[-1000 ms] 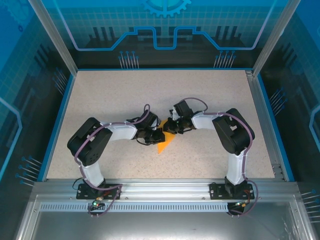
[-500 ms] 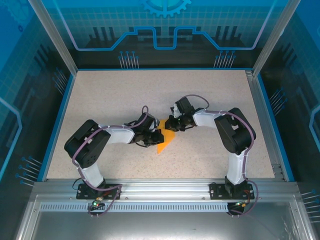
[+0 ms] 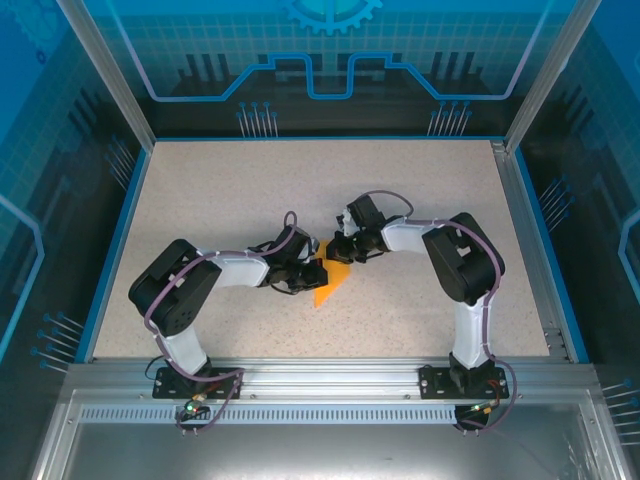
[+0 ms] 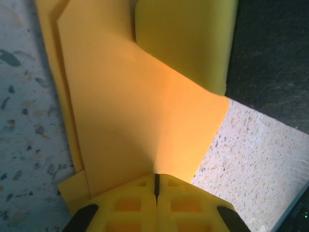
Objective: Fold a paper plane with a square sheet of paper (pick it up from the middle)
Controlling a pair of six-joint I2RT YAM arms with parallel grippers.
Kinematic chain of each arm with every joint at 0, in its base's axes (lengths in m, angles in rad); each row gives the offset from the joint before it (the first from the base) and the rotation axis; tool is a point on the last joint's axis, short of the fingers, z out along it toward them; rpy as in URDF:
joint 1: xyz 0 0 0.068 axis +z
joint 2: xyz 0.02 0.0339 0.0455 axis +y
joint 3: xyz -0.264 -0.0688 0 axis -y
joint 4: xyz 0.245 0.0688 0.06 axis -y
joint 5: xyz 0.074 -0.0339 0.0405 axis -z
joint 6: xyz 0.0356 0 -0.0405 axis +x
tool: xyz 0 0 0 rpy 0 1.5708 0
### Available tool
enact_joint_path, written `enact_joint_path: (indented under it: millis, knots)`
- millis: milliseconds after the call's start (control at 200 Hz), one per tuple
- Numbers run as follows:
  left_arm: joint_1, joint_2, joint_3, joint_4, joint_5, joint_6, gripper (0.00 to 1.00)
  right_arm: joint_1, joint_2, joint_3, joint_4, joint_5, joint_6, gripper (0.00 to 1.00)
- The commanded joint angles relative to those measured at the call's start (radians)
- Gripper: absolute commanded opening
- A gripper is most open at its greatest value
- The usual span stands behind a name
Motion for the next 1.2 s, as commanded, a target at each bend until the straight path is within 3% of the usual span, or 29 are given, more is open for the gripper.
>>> enact_joint_path:
  millis: [0,645,920,1195]
  knots:
    - [0.005,0.032,-0.029,-0.096,-0.038,0.019,0.00,-0.027,0.051,0.026,-0.031,0.083,-0.016,0.05]
    - [0.006,0.040,-0.038,-0.097,-0.034,0.029,0.00,-0.102,0.061,0.120,-0.095,0.084,-0.055,0.07]
    - [0.005,0.030,-0.044,-0.094,-0.039,0.042,0.00,-0.088,-0.072,0.062,-0.052,0.034,-0.049,0.09]
    - [0.006,0.033,-0.041,-0.108,-0.045,0.056,0.00,-0.033,-0.002,0.094,-0.060,0.055,-0.038,0.07]
